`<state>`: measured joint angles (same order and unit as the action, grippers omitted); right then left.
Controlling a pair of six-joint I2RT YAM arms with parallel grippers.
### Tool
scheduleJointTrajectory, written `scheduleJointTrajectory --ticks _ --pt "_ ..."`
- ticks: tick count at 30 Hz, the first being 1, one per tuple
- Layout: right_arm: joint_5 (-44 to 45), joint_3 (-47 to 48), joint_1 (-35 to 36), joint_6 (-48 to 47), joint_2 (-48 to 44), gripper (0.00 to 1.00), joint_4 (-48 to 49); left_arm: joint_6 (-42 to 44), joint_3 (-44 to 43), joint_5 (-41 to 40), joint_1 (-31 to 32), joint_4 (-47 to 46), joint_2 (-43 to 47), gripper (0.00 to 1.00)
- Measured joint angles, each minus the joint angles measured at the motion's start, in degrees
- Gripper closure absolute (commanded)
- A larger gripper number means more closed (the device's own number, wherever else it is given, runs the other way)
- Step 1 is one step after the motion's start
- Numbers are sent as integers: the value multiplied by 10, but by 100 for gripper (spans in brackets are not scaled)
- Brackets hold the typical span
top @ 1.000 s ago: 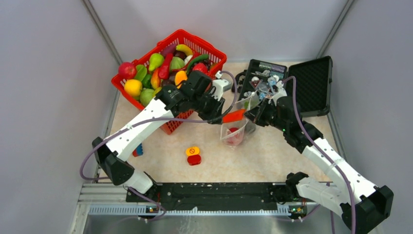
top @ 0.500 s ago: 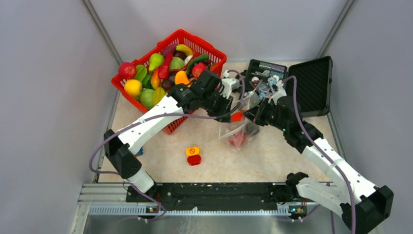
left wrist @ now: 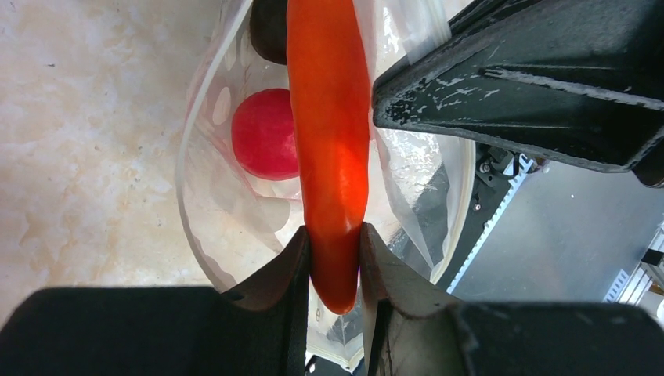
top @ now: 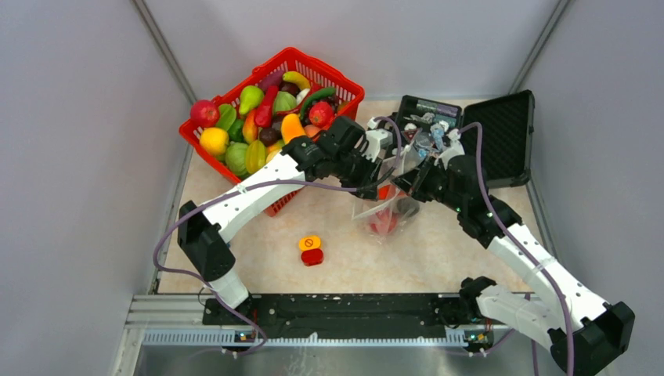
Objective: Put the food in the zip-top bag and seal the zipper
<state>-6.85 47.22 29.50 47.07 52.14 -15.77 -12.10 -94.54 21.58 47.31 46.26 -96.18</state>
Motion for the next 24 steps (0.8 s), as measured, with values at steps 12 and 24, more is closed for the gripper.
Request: scheduleJointTrajectory --ticks 12,24 --pt "13 -16 0 7 -11 100 3 2 10 -3 0 -13 0 48" --pt "17 -18 0 8 -12 100 4 2 20 -17 0 -17 7 47"
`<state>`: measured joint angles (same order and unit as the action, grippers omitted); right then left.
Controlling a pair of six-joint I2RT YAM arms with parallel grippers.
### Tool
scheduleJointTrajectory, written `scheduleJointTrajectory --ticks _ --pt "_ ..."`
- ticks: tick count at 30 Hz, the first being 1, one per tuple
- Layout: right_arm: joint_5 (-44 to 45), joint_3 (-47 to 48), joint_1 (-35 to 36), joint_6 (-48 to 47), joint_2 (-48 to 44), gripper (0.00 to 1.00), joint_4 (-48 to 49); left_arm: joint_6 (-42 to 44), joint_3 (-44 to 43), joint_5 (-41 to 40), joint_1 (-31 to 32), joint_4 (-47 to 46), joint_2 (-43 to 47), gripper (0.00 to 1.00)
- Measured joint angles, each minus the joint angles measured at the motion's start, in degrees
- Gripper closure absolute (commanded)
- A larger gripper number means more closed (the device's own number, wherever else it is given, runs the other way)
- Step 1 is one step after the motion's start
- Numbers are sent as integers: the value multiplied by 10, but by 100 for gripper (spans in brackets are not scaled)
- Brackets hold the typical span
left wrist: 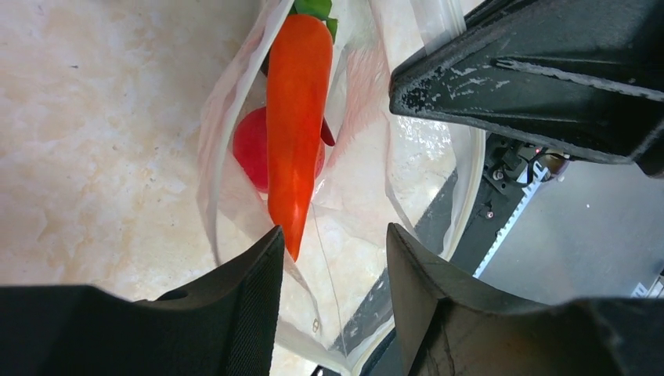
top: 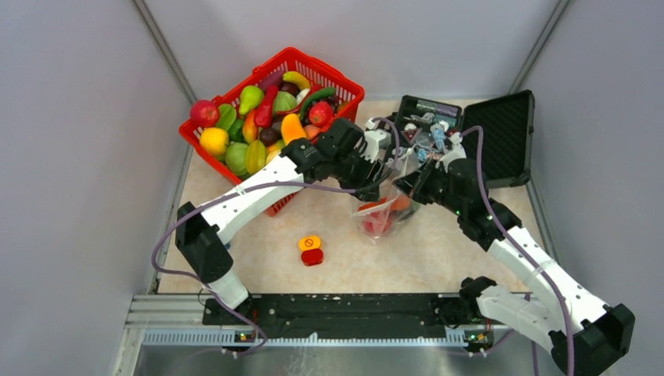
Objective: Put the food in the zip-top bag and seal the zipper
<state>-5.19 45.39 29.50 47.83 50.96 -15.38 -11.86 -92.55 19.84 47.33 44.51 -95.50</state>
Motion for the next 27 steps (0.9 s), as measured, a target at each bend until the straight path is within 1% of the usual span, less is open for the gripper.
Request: scheduleJointTrajectory --ticks 2,5,9,12,14,16,19,23,25,27 --pt "5 0 0 0 -3 100 0 0 0 -4 0 1 8 42" --pt "14 -7 0 0 -14 100 0 0 1 6 0 -2 32 30" --pt "22 -8 0 0 -20 100 0 1 28 12 0 -41 111 22" --pt "21 -8 0 1 -19 100 0 6 47 -8 0 -58 170 19" --pt "21 -8 0 2 -16 100 0 11 49 -25 0 -59 185 20" --pt "21 -8 0 3 -15 100 0 13 50 -44 0 -59 180 20" --pt "20 -8 0 3 -14 100 0 13 59 -63 0 -57 150 23" --pt "19 -8 0 3 -14 100 0 13 70 -70 0 -41 99 34" --pt "19 -8 0 3 -14 100 0 13 72 -68 0 -29 81 46" --pt "19 -8 0 3 -14 100 0 13 72 -67 0 -24 75 54"
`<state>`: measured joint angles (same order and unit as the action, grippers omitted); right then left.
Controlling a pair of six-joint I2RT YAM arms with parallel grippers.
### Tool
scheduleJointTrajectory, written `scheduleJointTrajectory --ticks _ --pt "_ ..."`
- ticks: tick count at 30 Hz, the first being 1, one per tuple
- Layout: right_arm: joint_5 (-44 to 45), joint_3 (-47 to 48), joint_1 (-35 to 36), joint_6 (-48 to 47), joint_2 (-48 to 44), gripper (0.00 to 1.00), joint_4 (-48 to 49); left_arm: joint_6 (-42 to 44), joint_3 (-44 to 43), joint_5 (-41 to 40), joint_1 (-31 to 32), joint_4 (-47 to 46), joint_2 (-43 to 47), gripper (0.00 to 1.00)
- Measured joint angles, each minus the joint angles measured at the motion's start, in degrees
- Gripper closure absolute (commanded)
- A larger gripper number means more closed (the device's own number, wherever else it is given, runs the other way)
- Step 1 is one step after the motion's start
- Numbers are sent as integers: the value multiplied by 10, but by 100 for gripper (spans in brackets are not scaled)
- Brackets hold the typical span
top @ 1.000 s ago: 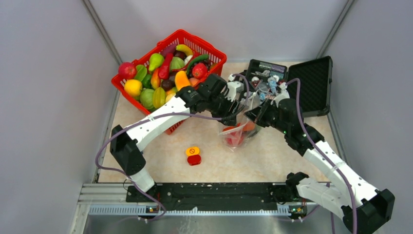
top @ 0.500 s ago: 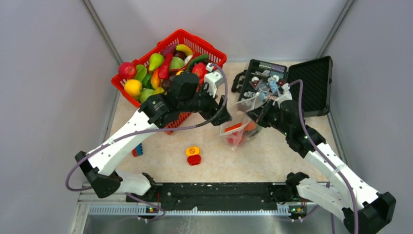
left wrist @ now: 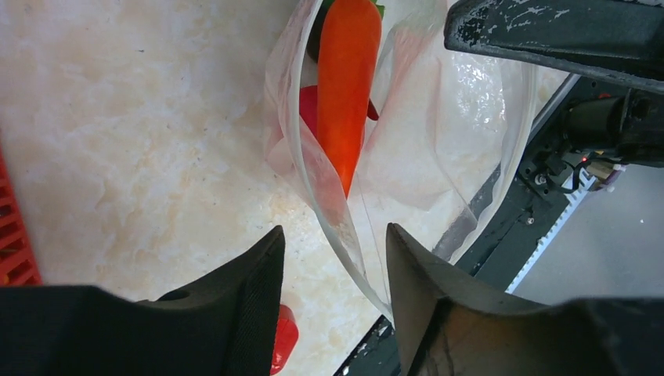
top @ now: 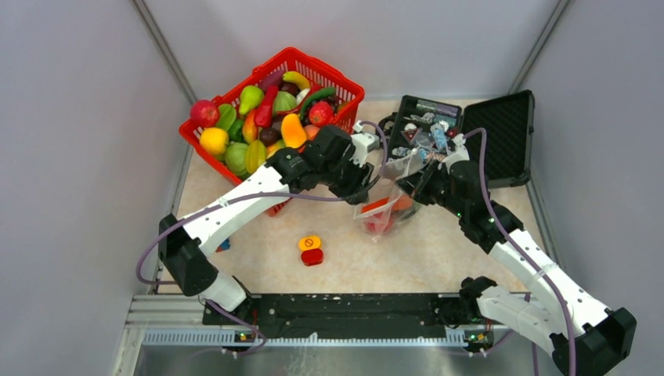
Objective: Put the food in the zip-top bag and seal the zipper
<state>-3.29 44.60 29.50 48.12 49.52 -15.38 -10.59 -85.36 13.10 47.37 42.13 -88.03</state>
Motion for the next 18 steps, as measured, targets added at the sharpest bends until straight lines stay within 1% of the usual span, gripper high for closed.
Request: scheduleJointTrajectory --ticks 2,3,4,5,10,13,18 --pt "0 0 0 0 0 100 0 3 0 0 0 1 0 68" --pt "0 0 0 0 0 100 0 3 0 0 0 1 0 80" --pt "0 0 0 0 0 100 0 4 0 -1 0 2 0 96" --pt "0 0 0 0 0 100 0 6 0 -2 0 5 -1 100" --pt "1 0 0 -1 0 100 0 9 -19 7 0 30 -10 100" --pt "3 0 0 -2 0 100 -1 9 -31 19 0 30 -6 100" --pt "9 1 0 -13 -2 100 -4 9 -26 24 0 14 41 100"
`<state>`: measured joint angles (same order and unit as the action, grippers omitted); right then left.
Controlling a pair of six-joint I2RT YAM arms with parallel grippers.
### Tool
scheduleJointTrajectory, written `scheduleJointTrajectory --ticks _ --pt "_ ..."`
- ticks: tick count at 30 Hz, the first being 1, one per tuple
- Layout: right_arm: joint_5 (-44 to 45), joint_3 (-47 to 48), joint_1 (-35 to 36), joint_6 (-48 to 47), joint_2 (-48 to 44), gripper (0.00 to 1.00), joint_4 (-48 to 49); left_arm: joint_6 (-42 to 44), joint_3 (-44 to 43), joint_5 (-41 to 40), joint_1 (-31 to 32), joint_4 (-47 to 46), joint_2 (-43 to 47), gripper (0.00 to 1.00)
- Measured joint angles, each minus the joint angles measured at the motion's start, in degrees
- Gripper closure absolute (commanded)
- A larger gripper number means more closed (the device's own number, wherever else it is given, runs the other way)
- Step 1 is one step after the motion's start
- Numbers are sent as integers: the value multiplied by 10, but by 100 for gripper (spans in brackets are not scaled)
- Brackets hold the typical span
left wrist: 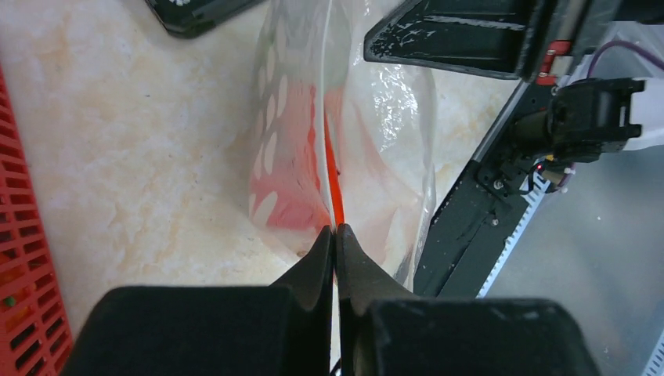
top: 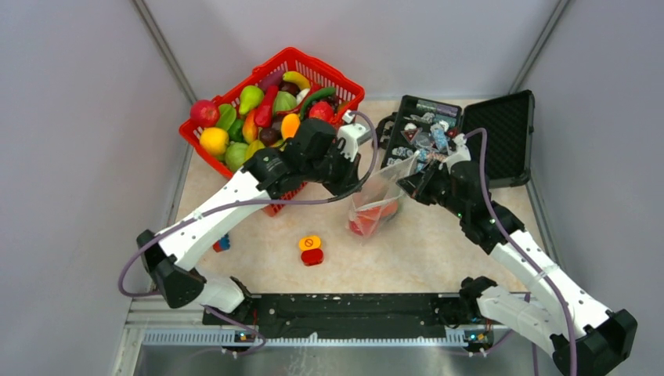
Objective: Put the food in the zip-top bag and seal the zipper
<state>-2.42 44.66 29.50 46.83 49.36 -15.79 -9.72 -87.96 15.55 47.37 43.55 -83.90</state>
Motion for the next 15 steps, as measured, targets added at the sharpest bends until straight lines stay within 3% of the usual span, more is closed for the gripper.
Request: scheduleJointTrajectory --ticks 2,5,6,8,11,15 --pt "2 0 0 -3 -5 100 0 0 3 -2 0 -6 24 97" --pt "4 0 0 -8 -17 100 -2 2 3 -2 0 -9 38 46" --pt "7 1 0 -10 -19 100 -5 0 3 -1 0 -9 37 42" --pt "14 5 0 -16 -21 100 -16 -2 4 0 0 -9 35 21" --pt "20 9 0 -23 -24 100 -27 -1 4 0 0 -11 35 2" --pt "22 20 0 -33 -31 100 -40 1 4 -25 0 -11 41 1"
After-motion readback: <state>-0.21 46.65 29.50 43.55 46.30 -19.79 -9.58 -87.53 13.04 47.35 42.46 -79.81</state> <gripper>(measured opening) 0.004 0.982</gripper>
